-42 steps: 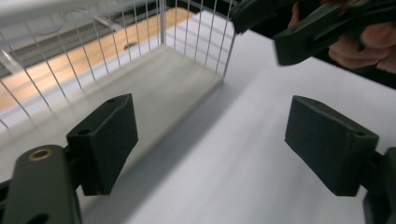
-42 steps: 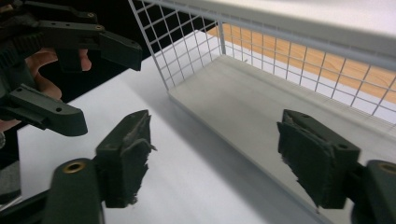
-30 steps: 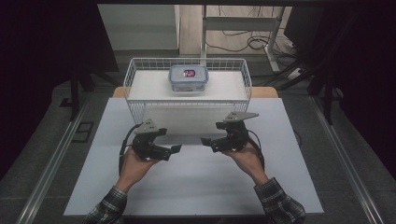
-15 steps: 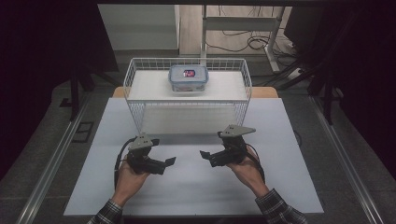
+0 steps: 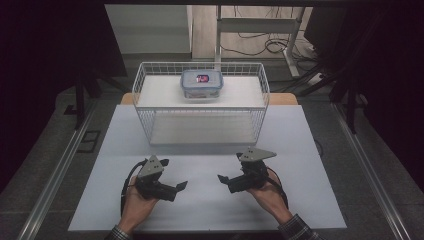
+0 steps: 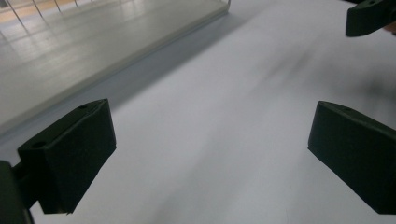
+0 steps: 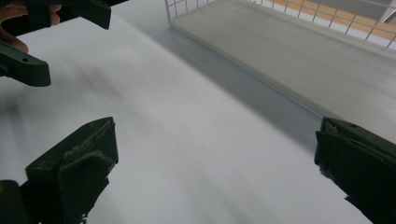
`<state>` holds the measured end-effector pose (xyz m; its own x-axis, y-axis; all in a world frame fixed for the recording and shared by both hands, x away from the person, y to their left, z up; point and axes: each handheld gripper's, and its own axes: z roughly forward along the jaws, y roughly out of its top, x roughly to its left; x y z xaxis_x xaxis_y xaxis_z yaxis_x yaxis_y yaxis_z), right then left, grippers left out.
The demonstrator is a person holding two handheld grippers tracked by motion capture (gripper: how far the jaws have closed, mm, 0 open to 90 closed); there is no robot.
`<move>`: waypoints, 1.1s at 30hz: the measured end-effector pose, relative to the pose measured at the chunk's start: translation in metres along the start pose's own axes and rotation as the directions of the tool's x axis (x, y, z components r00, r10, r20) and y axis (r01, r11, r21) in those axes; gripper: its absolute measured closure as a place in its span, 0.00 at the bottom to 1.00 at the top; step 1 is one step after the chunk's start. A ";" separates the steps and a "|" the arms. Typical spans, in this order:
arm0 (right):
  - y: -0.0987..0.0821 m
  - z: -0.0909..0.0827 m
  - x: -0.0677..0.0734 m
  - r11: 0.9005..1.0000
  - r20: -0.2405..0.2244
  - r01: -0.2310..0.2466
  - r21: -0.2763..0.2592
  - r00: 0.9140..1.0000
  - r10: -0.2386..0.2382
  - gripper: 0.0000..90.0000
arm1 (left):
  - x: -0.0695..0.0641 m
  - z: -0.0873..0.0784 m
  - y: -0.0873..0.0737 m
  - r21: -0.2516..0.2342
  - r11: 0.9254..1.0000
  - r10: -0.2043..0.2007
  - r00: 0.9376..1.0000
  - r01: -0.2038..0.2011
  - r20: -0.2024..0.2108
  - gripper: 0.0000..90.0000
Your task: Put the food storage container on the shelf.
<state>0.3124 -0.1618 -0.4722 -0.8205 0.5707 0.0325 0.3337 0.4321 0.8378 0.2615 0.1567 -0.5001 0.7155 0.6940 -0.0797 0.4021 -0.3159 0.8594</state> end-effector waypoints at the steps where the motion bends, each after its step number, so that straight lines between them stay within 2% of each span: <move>1: -0.002 -0.001 0.001 1.000 0.000 0.002 0.002 1.000 -0.002 0.00 | -0.001 0.000 -0.002 0.007 1.000 0.003 1.000 -0.003 -0.003 0.00; 10: -0.021 -0.013 0.007 0.999 0.021 0.028 0.017 0.999 -0.028 0.00 | -0.010 -0.007 -0.016 0.052 0.998 0.038 0.999 -0.037 -0.021 0.01; 19: -0.031 -0.029 0.012 0.999 0.041 0.052 0.003 0.998 -0.052 0.00 | -0.009 -0.022 -0.028 0.062 0.998 0.030 0.998 -0.027 -0.057 0.01; 26: -0.037 -0.042 0.011 0.999 0.064 0.049 0.003 0.997 -0.049 0.00 | -0.008 -0.037 -0.037 0.059 0.998 0.024 0.996 -0.019 -0.083 0.02; 33: -0.047 -0.055 0.004 1.000 0.091 0.017 -0.001 0.996 -0.017 0.00 | -0.008 -0.047 -0.044 0.071 0.997 0.029 0.993 -0.021 -0.115 0.02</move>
<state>0.2684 -0.2181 -0.4814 -0.7803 0.6246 -0.0313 0.3194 0.4410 0.8388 0.2108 0.1959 -0.5136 0.6566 0.7542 0.0033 0.4267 -0.3750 0.8230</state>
